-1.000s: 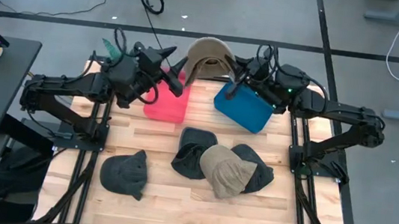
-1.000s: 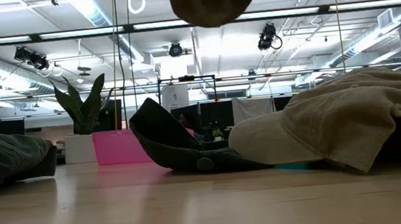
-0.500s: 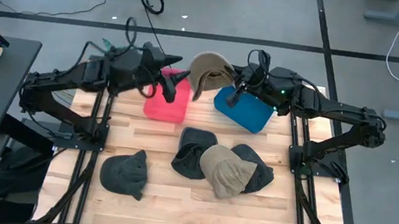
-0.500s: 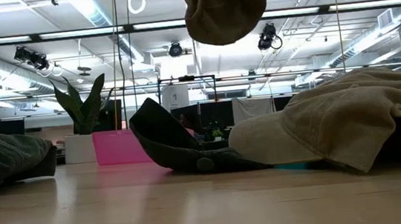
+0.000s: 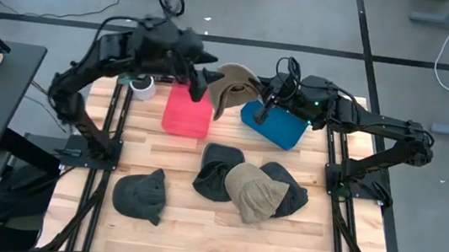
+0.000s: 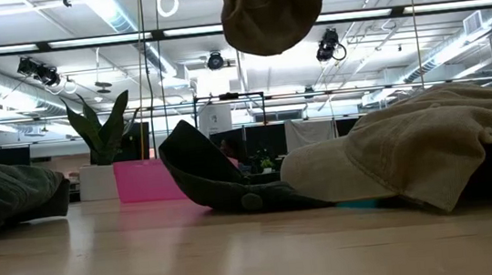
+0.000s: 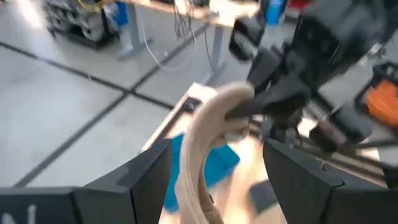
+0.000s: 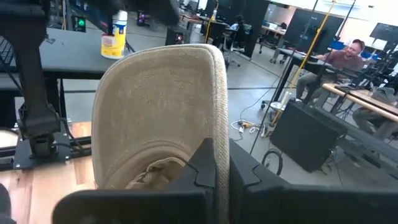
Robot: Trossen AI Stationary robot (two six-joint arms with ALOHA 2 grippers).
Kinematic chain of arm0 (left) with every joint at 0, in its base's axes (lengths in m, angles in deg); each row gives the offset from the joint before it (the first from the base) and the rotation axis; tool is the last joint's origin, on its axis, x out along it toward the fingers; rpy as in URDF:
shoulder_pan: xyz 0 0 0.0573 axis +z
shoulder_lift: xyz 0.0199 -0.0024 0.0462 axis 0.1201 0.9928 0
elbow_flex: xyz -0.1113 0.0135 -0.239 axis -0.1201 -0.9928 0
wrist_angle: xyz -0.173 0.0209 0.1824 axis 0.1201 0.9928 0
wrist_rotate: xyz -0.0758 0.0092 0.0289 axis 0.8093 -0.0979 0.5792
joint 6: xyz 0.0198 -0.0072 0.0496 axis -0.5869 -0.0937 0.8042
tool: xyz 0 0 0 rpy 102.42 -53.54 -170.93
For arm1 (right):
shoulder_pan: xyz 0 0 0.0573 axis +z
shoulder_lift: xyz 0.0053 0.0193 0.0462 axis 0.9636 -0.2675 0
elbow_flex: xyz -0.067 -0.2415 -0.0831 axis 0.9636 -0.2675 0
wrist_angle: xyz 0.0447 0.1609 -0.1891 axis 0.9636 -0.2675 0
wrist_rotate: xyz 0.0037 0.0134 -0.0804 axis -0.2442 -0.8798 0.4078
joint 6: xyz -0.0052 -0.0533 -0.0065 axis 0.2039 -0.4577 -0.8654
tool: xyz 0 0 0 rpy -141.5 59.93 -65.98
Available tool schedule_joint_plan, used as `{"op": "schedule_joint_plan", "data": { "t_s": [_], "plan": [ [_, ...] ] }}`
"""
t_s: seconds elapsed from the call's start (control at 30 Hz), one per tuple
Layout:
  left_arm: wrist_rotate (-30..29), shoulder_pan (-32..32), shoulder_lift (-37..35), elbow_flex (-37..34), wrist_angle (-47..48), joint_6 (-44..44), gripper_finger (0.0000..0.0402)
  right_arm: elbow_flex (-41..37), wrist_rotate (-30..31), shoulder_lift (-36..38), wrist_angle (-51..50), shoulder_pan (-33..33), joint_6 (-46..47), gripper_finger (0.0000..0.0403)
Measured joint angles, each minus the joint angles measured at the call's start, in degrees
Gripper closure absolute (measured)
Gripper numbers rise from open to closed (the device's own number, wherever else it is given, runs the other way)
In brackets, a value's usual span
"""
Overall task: Pick & Place hat
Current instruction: Put the left brown cap into the red bin
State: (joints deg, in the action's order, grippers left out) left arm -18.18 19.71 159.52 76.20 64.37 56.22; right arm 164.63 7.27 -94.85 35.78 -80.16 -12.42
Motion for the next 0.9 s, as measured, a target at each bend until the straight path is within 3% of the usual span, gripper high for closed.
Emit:
{"op": "schedule_joint_plan", "data": {
  "t_s": [0.1,0.4,0.9],
  "plan": [
    [0.7,0.3,4.1,3.8,4.7,0.0,0.0147,0.0,-0.4,0.0,0.0,0.0,0.0,0.0397],
    [2.0,0.4,7.7,1.5,6.6,1.6,0.0157,0.0,-3.0,0.0,-2.0,0.0,1.9,0.0397],
    [2.6,-0.5,7.6,3.6,7.5,6.6,0.0259,0.0,-5.4,0.0,-5.6,0.2,5.9,0.0397]
  ]
}}
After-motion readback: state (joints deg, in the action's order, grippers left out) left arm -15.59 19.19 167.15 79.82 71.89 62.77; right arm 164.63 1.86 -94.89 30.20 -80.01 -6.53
